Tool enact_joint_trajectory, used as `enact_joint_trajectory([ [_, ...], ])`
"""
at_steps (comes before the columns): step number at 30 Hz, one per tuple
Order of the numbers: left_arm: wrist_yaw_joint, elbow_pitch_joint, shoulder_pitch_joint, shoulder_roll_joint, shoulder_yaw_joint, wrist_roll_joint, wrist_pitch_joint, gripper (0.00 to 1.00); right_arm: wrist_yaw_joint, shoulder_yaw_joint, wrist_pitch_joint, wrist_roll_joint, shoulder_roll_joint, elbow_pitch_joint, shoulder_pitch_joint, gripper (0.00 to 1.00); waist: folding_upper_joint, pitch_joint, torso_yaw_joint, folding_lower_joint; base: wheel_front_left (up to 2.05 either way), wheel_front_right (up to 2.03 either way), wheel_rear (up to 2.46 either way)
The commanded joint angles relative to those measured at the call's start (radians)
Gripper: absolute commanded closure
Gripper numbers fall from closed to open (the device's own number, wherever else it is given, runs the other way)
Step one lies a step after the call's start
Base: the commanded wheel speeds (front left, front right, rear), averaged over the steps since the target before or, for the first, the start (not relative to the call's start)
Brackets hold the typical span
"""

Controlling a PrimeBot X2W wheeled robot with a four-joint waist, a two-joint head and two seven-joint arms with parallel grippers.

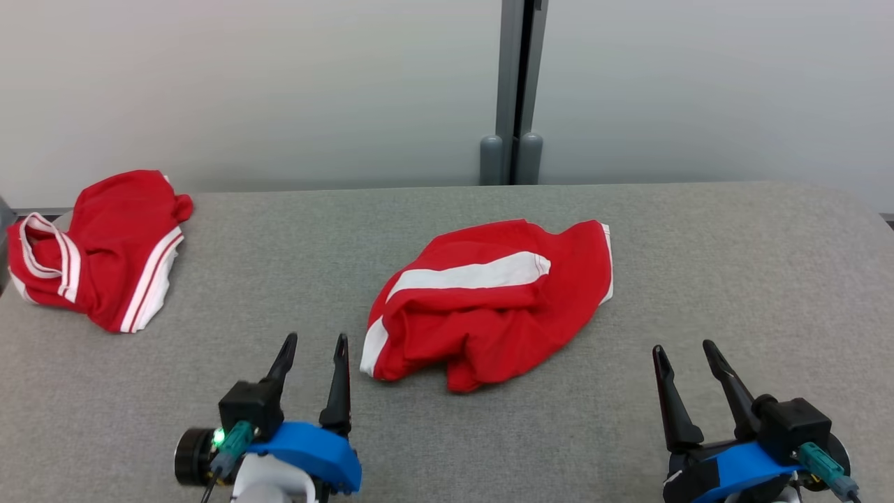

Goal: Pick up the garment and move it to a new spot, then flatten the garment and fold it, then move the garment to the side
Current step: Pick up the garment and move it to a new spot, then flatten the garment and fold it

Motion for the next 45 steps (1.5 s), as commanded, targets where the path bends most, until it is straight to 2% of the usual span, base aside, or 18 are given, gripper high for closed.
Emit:
enact_joint_trajectory([
  [1,0.004,-0.011,0.029,-0.008,0.016,-0.002,-0.003,0.00,0.000,0.002,-0.005,0.005,-0.004,-0.004,0.010,0.00,0.0000,-0.003,0.007,0.0001,0.00,0.00,0.00],
  [15,-0.020,-0.064,0.144,-0.034,0.107,0.052,-0.003,0.00,0.000,0.027,-0.005,0.031,-0.004,0.011,0.013,0.00,0.0000,-0.010,0.034,0.0001,0.00,0.00,0.00],
  [34,-0.041,-0.063,0.146,-0.055,0.151,0.094,-0.003,0.00,0.000,0.021,-0.005,0.017,-0.004,0.025,0.011,0.00,0.0000,-0.002,0.032,0.0001,0.00,0.00,0.00],
  [41,-0.046,-0.071,0.124,-0.065,0.160,0.106,-0.003,0.00,0.000,0.012,-0.005,-0.022,-0.004,0.056,-0.071,0.00,0.0000,0.027,0.060,0.0001,0.00,0.00,0.00],
  [45,-0.051,-0.085,0.109,-0.071,0.158,0.115,-0.003,0.00,0.000,-0.012,0.013,-0.049,-0.004,0.123,-0.184,0.00,0.0000,0.061,0.092,0.0001,0.00,0.00,0.00],
])
